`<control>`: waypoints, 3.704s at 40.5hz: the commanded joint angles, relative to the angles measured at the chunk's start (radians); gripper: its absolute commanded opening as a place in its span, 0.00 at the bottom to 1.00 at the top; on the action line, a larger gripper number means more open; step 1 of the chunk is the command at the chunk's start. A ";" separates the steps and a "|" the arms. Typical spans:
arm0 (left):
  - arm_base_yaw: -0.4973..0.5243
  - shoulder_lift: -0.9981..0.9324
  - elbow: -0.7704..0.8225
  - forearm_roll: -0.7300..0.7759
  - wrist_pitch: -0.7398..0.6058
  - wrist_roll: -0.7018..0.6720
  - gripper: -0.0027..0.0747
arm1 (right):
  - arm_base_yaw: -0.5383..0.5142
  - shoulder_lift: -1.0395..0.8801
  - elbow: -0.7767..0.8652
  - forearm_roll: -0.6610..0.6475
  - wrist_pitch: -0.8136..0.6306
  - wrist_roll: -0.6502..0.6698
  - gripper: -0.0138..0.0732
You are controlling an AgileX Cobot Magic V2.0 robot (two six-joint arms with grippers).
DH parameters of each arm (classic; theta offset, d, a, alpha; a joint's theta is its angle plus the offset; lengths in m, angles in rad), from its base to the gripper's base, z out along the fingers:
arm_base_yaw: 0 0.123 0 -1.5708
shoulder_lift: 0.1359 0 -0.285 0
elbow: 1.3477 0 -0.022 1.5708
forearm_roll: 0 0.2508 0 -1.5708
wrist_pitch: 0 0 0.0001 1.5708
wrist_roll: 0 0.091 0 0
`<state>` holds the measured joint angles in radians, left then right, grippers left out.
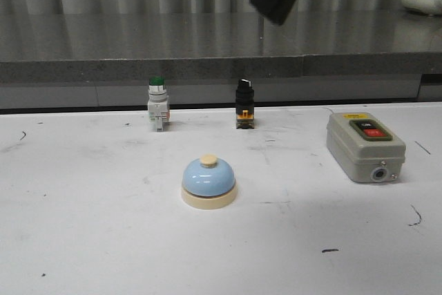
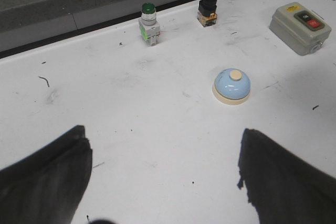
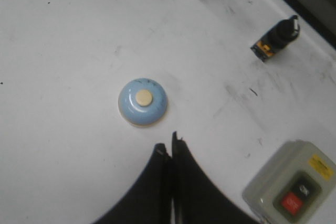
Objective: Place and press bell with both arms
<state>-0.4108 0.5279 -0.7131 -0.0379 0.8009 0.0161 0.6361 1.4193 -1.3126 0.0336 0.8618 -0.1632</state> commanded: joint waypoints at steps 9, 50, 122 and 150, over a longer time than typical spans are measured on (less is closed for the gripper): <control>0.003 0.001 -0.026 -0.011 -0.069 -0.008 0.75 | -0.036 -0.412 0.215 0.008 -0.035 0.048 0.08; 0.003 0.001 -0.026 -0.011 -0.069 -0.008 0.75 | -0.036 -0.898 0.467 0.007 -0.019 0.048 0.08; 0.409 -0.550 0.741 -0.005 -0.801 -0.006 0.01 | -0.036 -0.899 0.467 0.007 -0.013 0.048 0.08; 0.425 -0.550 0.741 -0.005 -0.801 -0.006 0.01 | -0.036 -0.899 0.467 0.007 -0.012 0.048 0.08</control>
<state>0.0139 -0.0053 0.0047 -0.0367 0.0888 0.0161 0.6075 0.5160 -0.8219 0.0374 0.9108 -0.1149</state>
